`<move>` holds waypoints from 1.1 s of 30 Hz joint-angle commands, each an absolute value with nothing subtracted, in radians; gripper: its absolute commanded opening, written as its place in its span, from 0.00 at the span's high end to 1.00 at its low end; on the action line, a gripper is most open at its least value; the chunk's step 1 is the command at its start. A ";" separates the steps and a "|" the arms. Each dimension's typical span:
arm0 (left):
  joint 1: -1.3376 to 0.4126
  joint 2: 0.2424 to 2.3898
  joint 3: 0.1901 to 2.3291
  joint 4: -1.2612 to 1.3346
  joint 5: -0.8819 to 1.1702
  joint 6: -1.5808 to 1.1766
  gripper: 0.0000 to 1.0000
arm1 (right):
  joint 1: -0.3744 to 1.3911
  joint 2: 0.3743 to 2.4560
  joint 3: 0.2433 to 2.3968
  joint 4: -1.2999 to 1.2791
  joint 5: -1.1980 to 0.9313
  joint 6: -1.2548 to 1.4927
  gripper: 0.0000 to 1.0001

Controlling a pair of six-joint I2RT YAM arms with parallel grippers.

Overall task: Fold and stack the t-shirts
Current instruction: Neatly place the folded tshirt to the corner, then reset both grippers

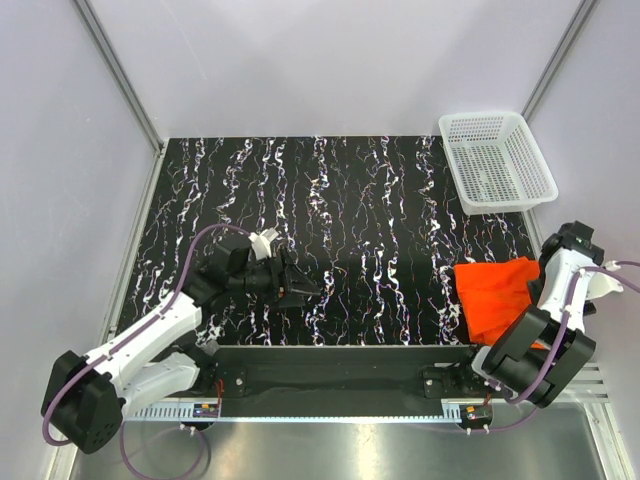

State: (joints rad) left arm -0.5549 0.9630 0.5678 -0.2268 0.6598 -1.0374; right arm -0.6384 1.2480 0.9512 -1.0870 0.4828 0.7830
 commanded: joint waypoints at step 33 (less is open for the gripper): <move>-0.560 0.096 0.097 -0.265 0.532 -1.311 0.07 | 0.873 1.023 0.740 -0.530 0.051 1.241 0.00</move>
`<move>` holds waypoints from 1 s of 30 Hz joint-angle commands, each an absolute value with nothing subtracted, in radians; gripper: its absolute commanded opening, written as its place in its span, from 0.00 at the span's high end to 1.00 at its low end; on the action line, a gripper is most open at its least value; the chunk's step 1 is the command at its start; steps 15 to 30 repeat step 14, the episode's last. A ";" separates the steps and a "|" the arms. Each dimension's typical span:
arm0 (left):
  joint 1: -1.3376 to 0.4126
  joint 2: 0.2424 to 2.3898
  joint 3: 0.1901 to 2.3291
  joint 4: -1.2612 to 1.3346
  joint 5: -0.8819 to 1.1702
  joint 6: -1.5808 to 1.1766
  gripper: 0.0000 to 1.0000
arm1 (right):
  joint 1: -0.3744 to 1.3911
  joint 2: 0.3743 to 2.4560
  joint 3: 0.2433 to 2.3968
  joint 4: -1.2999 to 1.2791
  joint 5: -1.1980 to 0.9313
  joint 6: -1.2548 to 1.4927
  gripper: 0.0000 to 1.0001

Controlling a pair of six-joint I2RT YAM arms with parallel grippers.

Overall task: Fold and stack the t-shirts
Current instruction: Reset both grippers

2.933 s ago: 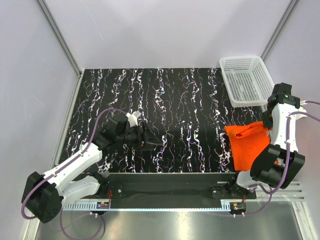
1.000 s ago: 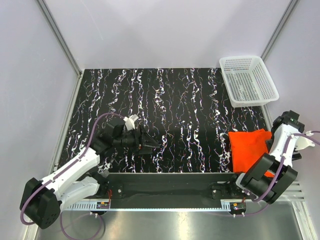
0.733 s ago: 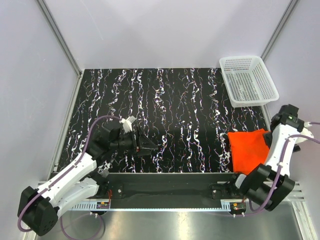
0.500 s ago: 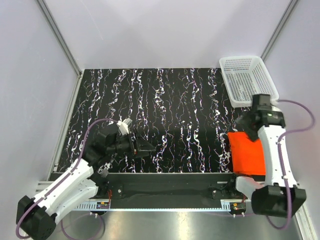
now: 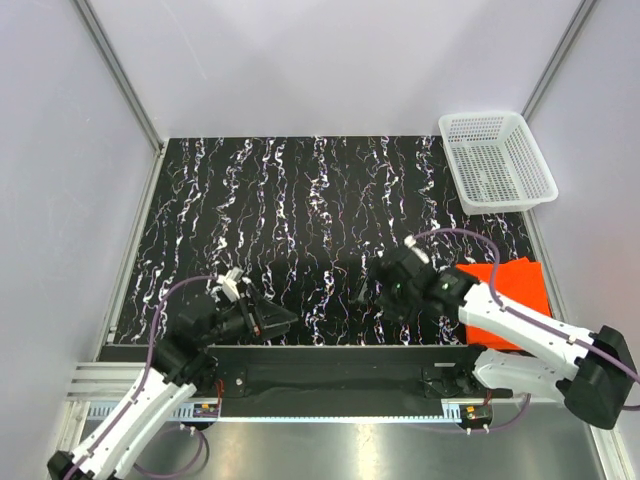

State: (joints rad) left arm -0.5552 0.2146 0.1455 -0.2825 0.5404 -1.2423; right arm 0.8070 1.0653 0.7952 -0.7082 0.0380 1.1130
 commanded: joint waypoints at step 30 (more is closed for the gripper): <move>-0.560 -0.128 -0.175 0.430 0.615 -1.604 0.05 | 0.937 0.333 0.183 -0.036 -0.115 1.347 0.00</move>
